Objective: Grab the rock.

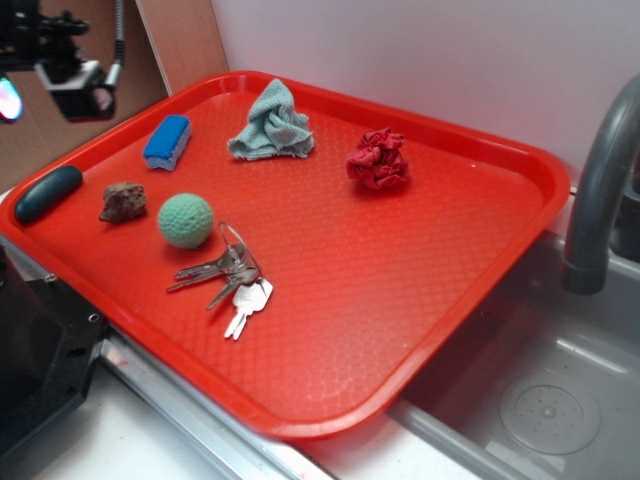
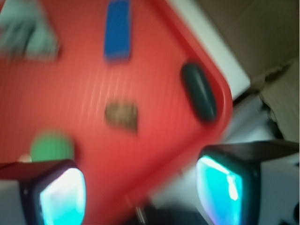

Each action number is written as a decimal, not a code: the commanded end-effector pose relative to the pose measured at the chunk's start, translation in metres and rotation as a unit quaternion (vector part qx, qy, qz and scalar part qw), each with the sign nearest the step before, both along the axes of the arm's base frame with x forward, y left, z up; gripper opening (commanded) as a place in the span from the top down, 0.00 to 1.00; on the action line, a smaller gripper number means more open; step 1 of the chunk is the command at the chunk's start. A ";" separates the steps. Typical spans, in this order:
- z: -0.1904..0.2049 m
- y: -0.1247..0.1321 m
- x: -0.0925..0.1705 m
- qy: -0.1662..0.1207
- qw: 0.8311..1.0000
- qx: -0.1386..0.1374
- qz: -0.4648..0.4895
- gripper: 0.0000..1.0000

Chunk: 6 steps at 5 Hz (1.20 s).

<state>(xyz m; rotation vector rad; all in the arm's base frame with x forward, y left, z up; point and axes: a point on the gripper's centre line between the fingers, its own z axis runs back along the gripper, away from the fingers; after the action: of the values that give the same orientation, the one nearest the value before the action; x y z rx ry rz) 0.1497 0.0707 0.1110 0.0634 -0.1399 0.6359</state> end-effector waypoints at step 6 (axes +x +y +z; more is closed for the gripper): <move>-0.109 -0.058 -0.032 0.004 0.994 -0.055 -0.091 1.00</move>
<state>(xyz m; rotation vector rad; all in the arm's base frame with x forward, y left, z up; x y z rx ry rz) 0.1365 0.0168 0.0090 -0.0567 -0.1627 0.5329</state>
